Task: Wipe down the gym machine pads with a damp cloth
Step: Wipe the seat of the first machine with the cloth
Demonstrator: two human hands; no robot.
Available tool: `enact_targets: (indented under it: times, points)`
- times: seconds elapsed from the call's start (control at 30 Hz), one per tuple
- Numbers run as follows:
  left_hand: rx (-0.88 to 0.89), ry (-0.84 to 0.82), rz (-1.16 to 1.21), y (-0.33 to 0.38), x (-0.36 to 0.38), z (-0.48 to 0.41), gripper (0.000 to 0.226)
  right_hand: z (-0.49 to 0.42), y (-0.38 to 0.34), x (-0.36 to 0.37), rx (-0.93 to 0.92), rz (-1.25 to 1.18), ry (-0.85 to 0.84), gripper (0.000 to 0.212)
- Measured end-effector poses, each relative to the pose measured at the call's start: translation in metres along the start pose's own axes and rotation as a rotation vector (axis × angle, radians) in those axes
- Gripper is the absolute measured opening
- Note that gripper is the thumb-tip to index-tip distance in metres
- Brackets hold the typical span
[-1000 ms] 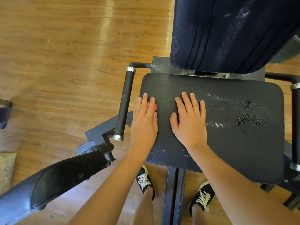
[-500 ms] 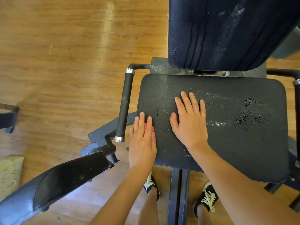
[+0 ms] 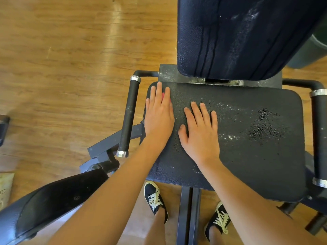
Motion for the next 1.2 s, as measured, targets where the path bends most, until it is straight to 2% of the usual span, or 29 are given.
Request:
enact_targets:
  times: [0.37,0.53,0.8,0.93,1.2]
  points:
    - [0.0,-0.013,0.056,0.009,-0.004,-0.059,0.046,-0.002,0.002,-0.002,0.001,-0.003,0.0,0.055]
    - [0.036,-0.032,0.121,0.007,-0.003,-0.034,0.047,0.0,0.003,-0.001,0.005,-0.006,-0.015,0.055]
    - [0.012,-0.004,0.089,0.001,-0.001,0.024,0.048,0.0,0.002,-0.002,0.003,-0.002,-0.018,0.055]
    - [-0.059,0.041,0.065,0.002,-0.002,-0.002,0.045,-0.002,0.001,-0.002,0.004,-0.02,-0.006,0.055]
    - [-0.039,0.025,0.023,0.008,0.0,-0.066,0.044,-0.003,0.002,-0.002,0.001,-0.013,-0.005,0.054]
Point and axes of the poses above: each hand's wrist, its own z-axis away from the middle knuckle, its own x-axis out of the palm, y = z × x, the point moved 9 cm from there along -z, towards the middle knuckle, and after that the axes turned 4 degrees about x, right-handed, at the moved point
